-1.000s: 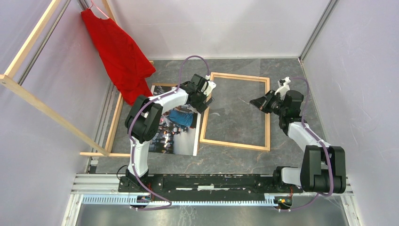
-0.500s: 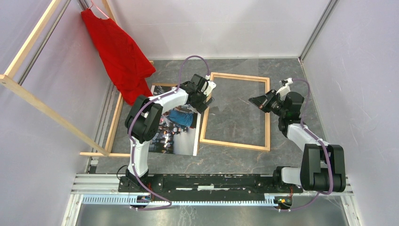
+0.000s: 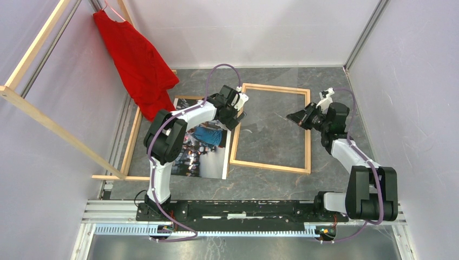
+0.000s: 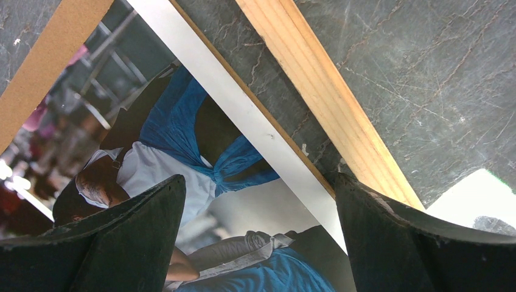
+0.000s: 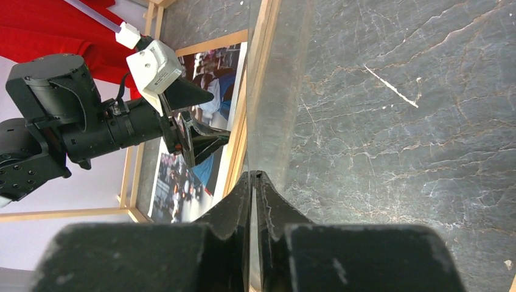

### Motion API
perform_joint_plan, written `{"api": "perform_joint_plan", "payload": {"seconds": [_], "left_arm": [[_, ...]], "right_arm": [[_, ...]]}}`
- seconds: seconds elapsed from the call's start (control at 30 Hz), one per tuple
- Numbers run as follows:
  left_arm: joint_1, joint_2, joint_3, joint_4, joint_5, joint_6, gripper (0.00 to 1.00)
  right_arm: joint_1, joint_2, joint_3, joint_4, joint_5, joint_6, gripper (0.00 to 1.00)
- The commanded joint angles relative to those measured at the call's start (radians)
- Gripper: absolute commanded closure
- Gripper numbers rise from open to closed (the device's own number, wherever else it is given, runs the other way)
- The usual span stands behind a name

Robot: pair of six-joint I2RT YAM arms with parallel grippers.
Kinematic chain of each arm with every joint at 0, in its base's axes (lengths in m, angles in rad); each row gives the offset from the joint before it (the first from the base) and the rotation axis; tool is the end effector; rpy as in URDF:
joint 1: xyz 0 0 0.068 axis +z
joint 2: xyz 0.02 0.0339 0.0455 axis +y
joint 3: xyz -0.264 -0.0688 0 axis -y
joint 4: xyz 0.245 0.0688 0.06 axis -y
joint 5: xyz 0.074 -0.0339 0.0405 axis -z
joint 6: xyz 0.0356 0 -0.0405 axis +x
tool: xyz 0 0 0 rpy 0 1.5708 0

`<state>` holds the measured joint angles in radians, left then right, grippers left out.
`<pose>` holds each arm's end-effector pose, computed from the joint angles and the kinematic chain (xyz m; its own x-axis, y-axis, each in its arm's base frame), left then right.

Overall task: Put the photo into the frame
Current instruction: Place the photo frame item in the photo frame.

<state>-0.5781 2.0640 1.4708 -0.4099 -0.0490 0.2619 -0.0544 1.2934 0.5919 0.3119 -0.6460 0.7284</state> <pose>0.3699 -0.2393 0.1665 -0.5465 0.6653 -0.5087 0.6887 0.7026 0.1791 0.2691 0.0068 0.2162 -0.6243 0.5663 -0.5381 -0.1301 0.6038 0.7864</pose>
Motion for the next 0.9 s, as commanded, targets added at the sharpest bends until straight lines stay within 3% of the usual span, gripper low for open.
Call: {"api": "perform_joint_plan", "payload": {"seconds": [0.0,0.2,0.33,0.67,0.87], "left_arm": [[0.003,-0.005,-0.01,-0.02,-0.005,0.024,0.02],[0.003,-0.01,-0.015,-0.014,-0.004,0.026,0.02],[0.003,-0.014,-0.022,-0.011,-0.004,0.028,0.02],[0.003,-0.019,-0.035,-0.004,-0.008,0.029,0.02],[0.003,-0.021,-0.038,0.001,-0.008,0.031,0.02]], "right_arm": [[0.001,0.005,0.069,-0.063,-0.017,-0.046,0.9],[0.003,0.021,0.107,-0.156,0.011,-0.095,0.6],[0.002,0.029,0.137,-0.221,0.043,-0.135,0.52],[0.001,0.044,0.203,-0.31,0.105,-0.199,0.43],[-0.001,0.058,0.214,-0.347,0.127,-0.225,0.42]]}}
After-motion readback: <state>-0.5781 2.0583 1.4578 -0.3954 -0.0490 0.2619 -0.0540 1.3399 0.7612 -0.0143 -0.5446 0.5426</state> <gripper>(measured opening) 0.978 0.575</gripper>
